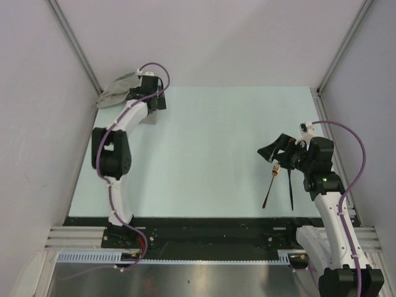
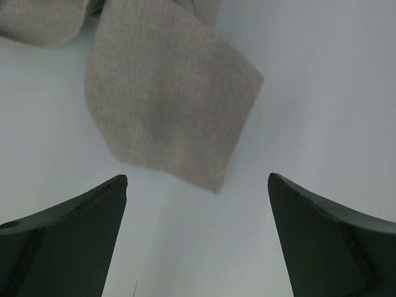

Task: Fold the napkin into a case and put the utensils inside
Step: Pick up the crumpled napkin from the corner of the board, then flatten out the crumpled napkin at the center of the board.

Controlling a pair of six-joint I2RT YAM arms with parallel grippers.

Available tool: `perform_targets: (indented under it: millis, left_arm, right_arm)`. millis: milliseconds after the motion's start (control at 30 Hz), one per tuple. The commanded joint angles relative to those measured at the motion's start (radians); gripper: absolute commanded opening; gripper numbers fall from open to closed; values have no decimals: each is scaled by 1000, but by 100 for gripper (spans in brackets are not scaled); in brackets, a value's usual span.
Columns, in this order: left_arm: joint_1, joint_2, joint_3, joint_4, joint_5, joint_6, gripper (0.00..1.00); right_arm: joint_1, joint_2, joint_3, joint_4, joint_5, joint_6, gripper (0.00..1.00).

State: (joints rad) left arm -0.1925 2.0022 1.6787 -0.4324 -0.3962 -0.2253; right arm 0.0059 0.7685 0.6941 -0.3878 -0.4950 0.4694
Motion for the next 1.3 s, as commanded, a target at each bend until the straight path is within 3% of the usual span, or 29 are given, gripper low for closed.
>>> perform_targets:
  millis: [0, 100, 167, 267, 367, 400, 500, 633, 700, 733, 800, 833, 900, 1067, 1267]
  left_arm:
    - [19, 283, 392, -47, -99, 101, 100]
    - [41, 435, 571, -100, -43, 104, 98]
    - [45, 466, 593, -85, -38, 106, 96]
    - [47, 478, 585, -68, -35, 101, 83]
    - [50, 469, 578, -75, -26, 101, 52]
    - [53, 468, 576, -81, -17, 99, 29]
    - [57, 431, 587, -150, 49, 87, 0]
    - [31, 145, 433, -235, 176, 31, 0]
    - [4, 6, 281, -267, 209, 11, 0]
    - [-5, -143, 219, -272, 233, -23, 0]
    - [-38, -291, 14, -264, 278, -72, 0]
    - [-47, -450, -122, -246, 314, -103, 0]
    - [-76, -593, -230, -230, 417, -134, 0]
    - [-117, -964, -372, -311, 580, -160, 0]
    - [-117, -1152, -395, -370, 759, -177, 0]
  right_arm:
    - [-24, -8, 15, 50, -8, -8, 100]
    - [-24, 2, -1, 99, -36, 11, 100]
    - [-24, 9, -4, 109, -31, 18, 100]
    - [-23, 34, -16, 136, -33, 37, 100]
    - [-14, 63, -21, 161, -37, 44, 100]
    - [-9, 75, -19, 159, -31, 43, 100]
    - [55, 84, -21, 164, 40, 12, 100]
    - [193, 199, 42, 144, 156, -98, 100]
    - [277, 256, 94, 164, 148, -110, 99]
    - [308, 302, 105, 185, 148, -117, 99]
    - [406, 343, 128, 259, 167, -141, 98]
    - [436, 382, 136, 309, 199, -150, 98]
    - [521, 409, 142, 372, 214, -182, 97]
    - [702, 507, 176, 498, 289, -305, 97]
    - [859, 589, 220, 501, 486, -443, 100]
